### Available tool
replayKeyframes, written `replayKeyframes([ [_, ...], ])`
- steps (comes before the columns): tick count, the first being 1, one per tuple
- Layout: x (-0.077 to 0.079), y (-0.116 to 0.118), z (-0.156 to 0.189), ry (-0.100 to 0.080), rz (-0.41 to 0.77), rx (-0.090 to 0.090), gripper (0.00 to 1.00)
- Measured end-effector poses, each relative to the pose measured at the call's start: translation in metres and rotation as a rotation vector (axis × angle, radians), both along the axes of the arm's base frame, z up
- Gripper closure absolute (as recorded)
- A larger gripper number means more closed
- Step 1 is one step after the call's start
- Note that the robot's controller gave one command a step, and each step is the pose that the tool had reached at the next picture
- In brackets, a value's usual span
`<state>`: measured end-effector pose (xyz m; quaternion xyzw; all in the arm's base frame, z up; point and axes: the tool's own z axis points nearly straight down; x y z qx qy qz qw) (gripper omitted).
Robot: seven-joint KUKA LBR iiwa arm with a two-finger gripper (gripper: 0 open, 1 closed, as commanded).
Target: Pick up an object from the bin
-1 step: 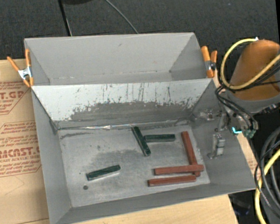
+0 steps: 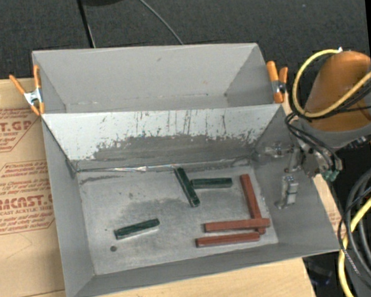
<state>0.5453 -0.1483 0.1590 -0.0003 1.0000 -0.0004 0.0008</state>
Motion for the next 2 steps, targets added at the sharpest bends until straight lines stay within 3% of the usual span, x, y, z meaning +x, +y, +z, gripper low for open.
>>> replayKeyframes([
  [1,-0.051,0.064,-0.07,-0.003,-0.038,0.001,0.0],
  [2,-0.058,0.087,-0.092,-0.005,-0.041,0.002,0.0],
])
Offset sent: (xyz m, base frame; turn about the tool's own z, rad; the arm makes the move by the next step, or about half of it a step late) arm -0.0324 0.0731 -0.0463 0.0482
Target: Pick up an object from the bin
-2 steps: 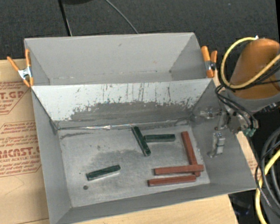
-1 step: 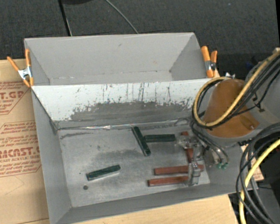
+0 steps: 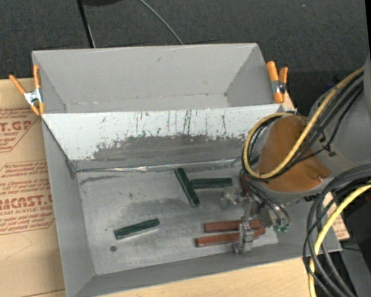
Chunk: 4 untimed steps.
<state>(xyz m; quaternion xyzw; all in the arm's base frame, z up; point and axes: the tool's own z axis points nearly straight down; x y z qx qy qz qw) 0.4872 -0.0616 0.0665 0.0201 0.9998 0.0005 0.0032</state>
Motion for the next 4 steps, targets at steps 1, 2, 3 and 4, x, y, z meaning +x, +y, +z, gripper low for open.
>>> replayKeyframes([
  [1,-0.003,0.007,0.035,0.004,-0.066,0.0,0.0],
  [2,-0.004,0.024,0.003,0.0,-0.087,0.0,0.0],
  [3,-0.007,0.024,0.003,0.007,-0.111,0.0,1.0],
  [4,-0.007,0.024,0.003,0.007,-0.115,0.0,1.0],
])
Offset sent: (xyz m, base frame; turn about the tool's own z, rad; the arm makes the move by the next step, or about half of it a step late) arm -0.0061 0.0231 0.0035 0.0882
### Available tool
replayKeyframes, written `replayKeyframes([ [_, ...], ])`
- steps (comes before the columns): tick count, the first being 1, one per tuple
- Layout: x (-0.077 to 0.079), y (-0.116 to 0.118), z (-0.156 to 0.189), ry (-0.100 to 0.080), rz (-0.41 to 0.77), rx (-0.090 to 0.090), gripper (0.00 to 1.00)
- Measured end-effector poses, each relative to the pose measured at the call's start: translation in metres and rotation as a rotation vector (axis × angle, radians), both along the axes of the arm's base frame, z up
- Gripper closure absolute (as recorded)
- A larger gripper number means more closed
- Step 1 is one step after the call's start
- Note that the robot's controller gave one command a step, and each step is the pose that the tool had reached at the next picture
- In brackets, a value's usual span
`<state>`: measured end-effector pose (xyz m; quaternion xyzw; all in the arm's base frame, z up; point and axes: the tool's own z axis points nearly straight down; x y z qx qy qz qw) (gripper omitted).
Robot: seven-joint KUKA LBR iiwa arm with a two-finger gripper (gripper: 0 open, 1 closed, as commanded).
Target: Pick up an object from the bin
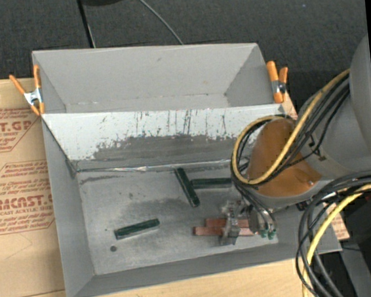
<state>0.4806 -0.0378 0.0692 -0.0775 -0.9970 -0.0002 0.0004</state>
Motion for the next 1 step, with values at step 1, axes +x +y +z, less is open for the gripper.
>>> replayKeyframes([
  [1,-0.0014,0.0002,0.0042,0.005,-0.001,0.001,1.0],
])
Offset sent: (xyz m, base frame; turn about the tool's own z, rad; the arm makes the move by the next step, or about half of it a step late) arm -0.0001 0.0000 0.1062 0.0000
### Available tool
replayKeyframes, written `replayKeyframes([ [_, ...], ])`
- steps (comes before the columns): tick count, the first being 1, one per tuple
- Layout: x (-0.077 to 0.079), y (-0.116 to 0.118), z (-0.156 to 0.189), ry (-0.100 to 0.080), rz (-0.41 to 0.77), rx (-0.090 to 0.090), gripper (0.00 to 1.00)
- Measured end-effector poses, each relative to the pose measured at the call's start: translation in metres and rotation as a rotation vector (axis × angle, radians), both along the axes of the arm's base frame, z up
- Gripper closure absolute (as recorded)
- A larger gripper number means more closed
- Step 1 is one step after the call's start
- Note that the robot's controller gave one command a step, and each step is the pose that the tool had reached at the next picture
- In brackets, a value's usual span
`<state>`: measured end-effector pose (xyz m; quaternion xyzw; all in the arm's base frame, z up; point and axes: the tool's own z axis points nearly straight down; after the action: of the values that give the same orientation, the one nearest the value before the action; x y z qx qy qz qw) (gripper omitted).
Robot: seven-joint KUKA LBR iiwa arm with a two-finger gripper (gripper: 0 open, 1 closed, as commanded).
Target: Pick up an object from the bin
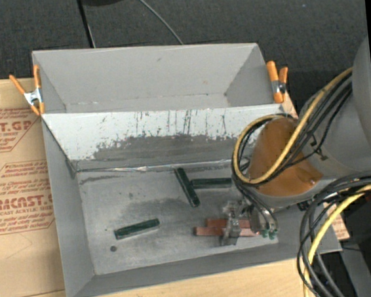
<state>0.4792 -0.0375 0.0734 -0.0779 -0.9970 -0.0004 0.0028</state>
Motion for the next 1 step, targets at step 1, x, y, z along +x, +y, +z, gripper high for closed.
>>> replayKeyframes([
  [1,-0.002,0.0003,0.0191,0.007,0.001,0.001,1.0],
])
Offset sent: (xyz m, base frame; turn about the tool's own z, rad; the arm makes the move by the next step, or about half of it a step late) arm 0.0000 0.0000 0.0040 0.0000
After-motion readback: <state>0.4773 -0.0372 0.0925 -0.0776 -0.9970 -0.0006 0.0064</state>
